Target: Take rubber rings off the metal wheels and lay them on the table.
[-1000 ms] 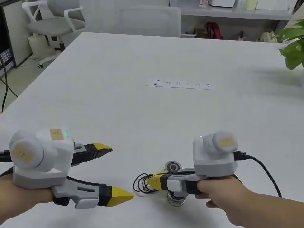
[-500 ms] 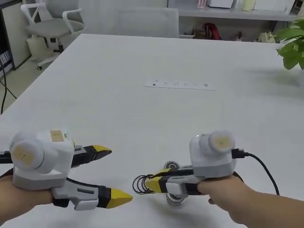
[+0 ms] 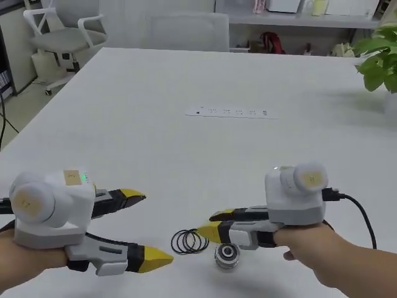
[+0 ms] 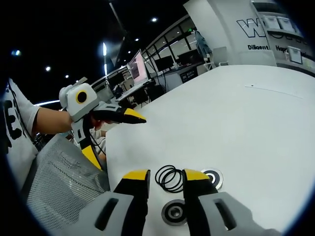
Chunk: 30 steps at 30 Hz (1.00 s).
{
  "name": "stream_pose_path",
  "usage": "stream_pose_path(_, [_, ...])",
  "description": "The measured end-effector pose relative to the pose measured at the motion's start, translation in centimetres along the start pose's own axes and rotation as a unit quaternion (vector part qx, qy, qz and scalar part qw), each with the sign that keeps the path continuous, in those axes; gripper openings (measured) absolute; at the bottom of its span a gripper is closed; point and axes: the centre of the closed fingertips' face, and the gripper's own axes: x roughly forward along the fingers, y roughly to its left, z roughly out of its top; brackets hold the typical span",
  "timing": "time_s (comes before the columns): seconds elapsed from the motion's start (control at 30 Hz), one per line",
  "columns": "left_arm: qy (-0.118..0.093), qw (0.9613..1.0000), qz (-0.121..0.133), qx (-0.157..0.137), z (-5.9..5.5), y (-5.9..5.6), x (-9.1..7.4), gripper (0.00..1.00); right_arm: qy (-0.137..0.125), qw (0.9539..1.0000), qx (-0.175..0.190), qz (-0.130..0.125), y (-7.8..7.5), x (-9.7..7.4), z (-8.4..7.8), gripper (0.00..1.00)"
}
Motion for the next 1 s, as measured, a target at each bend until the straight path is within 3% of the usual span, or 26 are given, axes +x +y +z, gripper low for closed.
stream_pose_path(0.43, [-0.005, 0.9999, 0.003, 0.008, 0.7, -0.2, -0.5, 0.78, -0.025, 0.9985, -0.045, -0.021, -0.6, -3.4, 1.0, 0.38])
stream_pose_path(1.0, [-0.009, 0.9999, 0.007, 0.008, 0.3, -0.4, -1.0, 0.8, -0.001, 0.9905, -0.127, -0.053, -1.4, -6.7, -1.2, 0.55])
